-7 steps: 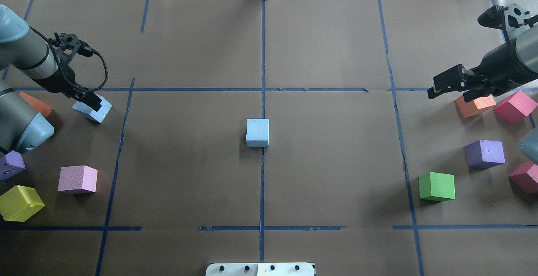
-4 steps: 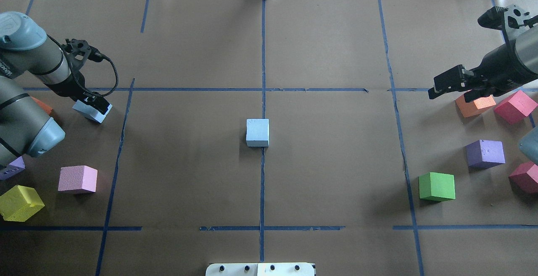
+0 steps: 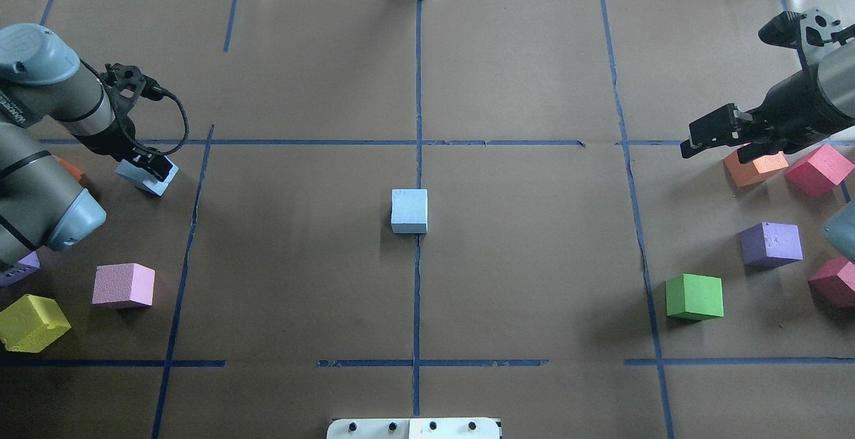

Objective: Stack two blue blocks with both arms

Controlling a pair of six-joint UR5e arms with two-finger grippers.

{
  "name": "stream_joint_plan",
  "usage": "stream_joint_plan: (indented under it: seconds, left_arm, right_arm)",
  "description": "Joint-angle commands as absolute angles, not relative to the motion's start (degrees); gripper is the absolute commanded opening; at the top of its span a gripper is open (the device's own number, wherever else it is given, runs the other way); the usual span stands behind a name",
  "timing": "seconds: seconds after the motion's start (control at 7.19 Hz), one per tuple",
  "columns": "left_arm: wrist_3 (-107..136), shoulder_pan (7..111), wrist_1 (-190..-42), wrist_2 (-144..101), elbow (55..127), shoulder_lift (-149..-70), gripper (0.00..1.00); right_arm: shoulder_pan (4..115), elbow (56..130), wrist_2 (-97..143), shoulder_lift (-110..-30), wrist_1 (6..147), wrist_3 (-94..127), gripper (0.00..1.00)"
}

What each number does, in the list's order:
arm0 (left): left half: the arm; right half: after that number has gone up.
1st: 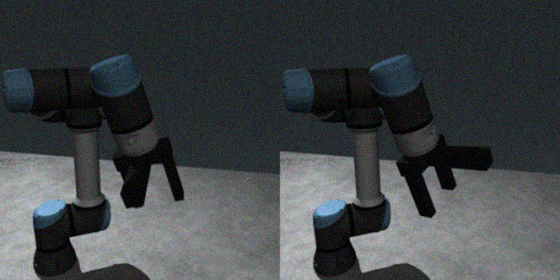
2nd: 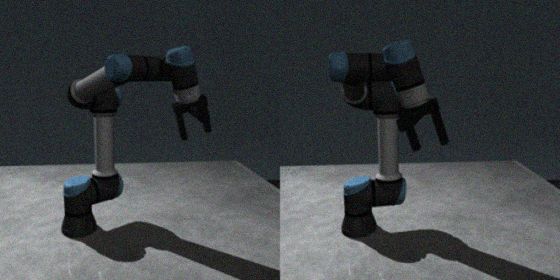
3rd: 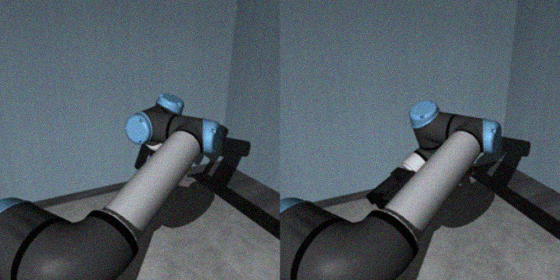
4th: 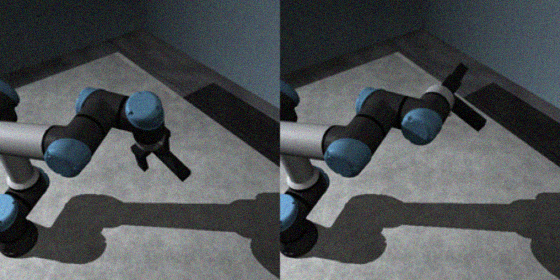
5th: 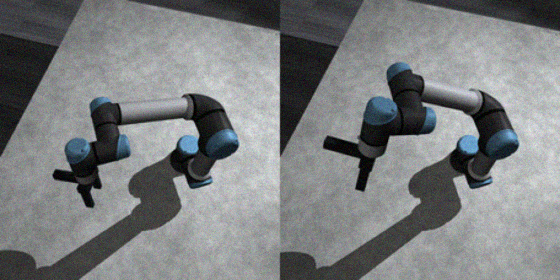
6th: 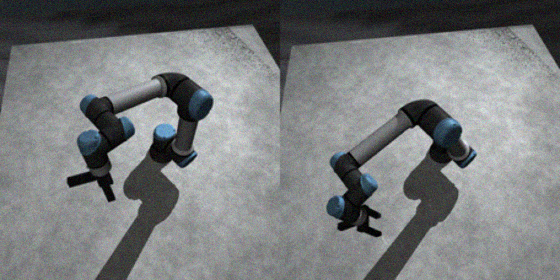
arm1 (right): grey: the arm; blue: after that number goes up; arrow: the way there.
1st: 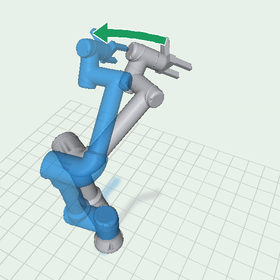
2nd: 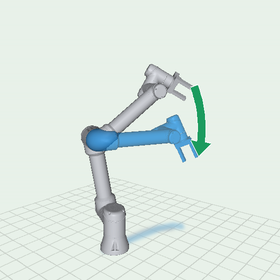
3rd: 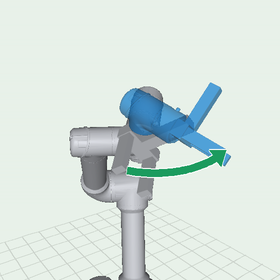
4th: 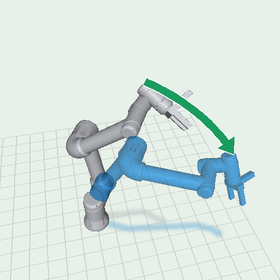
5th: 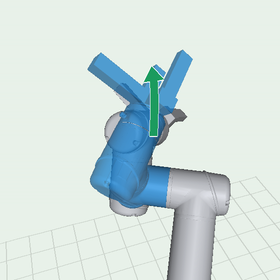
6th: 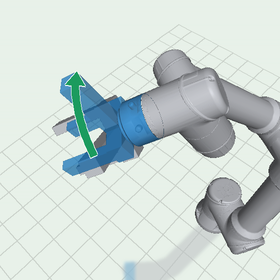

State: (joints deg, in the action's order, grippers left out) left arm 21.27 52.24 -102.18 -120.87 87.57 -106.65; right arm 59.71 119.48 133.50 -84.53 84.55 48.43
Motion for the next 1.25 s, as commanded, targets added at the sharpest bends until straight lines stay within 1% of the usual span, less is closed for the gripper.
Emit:
stream_joint_plan:
  seconds: [0.0, 0.14, 0.28, 0.42, 0.56, 0.7, 0.83, 0.97, 1.11]
  left_arm:
    - [21.6, 51.9, -102.1, -120.9, 87.8, -106.7, 0.2]
    - [24.5, 51.9, -102.1, -121.3, 88.8, -106.8, 0.07]
    - [28.4, 51.9, -101.3, -121.6, 91.7, -108.3, 0.05]
    - [34.7, 51.2, -100.6, -122.5, 94.0, -111.5, 0.05]
    - [44.3, 47.5, -99.5, -123.1, 93.3, -117.9, 0.05]
    - [51.4, 43.5, -94.9, -122.8, 93.0, -124.8, 0.05]
    - [53.3, 41.8, -90.6, -121.6, 92.9, -130.6, 0.05]
    - [58.6, 37.3, -87.7, -116.6, 91.7, -136.7, 0.05]
    - [60.6, 35.6, -83.5, -113.8, 85.9, -144.5, 0.05]
  right_arm:
    - [59.8, 119.4, 133.4, -84.6, 84.6, 48.4, 1.0]
    - [59.8, 119.4, 133.4, -84.6, 84.6, 48.4, 1.0]
    - [59.9, 119.5, 133.4, -84.6, 84.6, 48.4, 1.0]
    - [60.4, 120.1, 133.6, -85.9, 84.5, 48.3, 1.0]
    - [62.0, 120.3, 133.8, -87.4, 84.3, 46.3, 1.0]
    - [63.4, 120.0, 133.8, -89.2, 84.2, 42.3, 1.0]
    - [64.3, 119.4, 133.8, -89.6, 84.3, 40.0, 1.0]
    - [64.4, 118.8, 133.8, -89.6, 84.2, 39.9, 1.0]
    - [64.3, 118.2, 133.6, -89.5, 84.2, 39.8, 1.0]
